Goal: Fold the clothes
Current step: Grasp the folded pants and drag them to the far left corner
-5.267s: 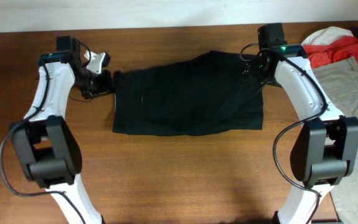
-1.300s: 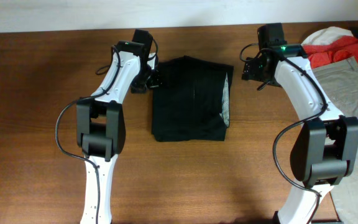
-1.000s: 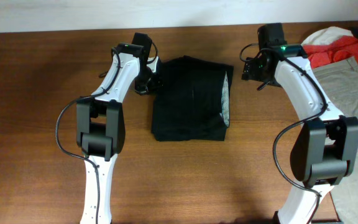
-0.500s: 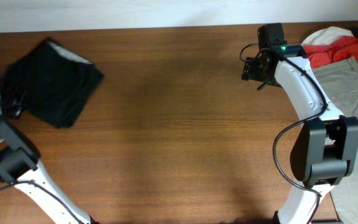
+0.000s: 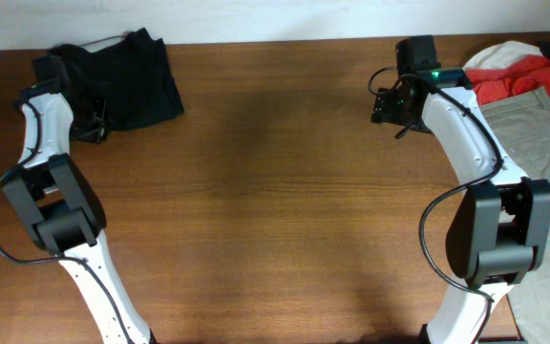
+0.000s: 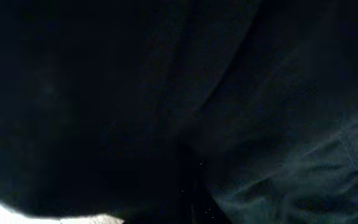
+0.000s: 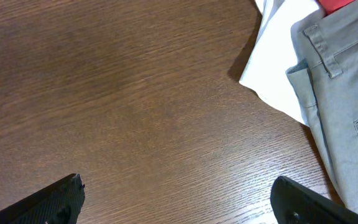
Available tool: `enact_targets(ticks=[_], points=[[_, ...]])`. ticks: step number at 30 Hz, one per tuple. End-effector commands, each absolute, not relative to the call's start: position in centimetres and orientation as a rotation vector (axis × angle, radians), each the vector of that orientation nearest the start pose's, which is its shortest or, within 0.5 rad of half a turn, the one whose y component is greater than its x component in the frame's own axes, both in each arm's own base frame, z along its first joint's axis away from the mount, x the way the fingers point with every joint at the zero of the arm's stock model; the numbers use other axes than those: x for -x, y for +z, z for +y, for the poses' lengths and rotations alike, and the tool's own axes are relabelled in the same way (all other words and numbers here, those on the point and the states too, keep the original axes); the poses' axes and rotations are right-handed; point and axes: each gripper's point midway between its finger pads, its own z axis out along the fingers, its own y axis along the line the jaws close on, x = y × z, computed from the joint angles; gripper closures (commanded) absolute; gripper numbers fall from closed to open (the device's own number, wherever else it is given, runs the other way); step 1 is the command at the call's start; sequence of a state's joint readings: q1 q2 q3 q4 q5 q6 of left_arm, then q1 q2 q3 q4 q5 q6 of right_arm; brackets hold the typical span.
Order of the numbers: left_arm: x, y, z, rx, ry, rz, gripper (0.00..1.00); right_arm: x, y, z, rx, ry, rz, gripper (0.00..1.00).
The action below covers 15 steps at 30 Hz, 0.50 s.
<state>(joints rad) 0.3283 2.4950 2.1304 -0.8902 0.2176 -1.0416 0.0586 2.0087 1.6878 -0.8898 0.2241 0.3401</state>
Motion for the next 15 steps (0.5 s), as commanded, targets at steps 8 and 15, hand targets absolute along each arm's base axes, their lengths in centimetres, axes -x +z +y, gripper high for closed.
enact_targets(ticks=[8, 15], points=[[-43.6, -0.5, 28.3, 2.07, 0.085, 2.131, 0.99, -47.3, 11.4, -1.4, -0.452, -0.218, 2.679, 0.01], [-40.7, -0.4, 33.9, 2.042, -0.026, 2.124, 0.99, -47.3, 11.4, -1.4, -0.453, -0.218, 2.679, 0.01]])
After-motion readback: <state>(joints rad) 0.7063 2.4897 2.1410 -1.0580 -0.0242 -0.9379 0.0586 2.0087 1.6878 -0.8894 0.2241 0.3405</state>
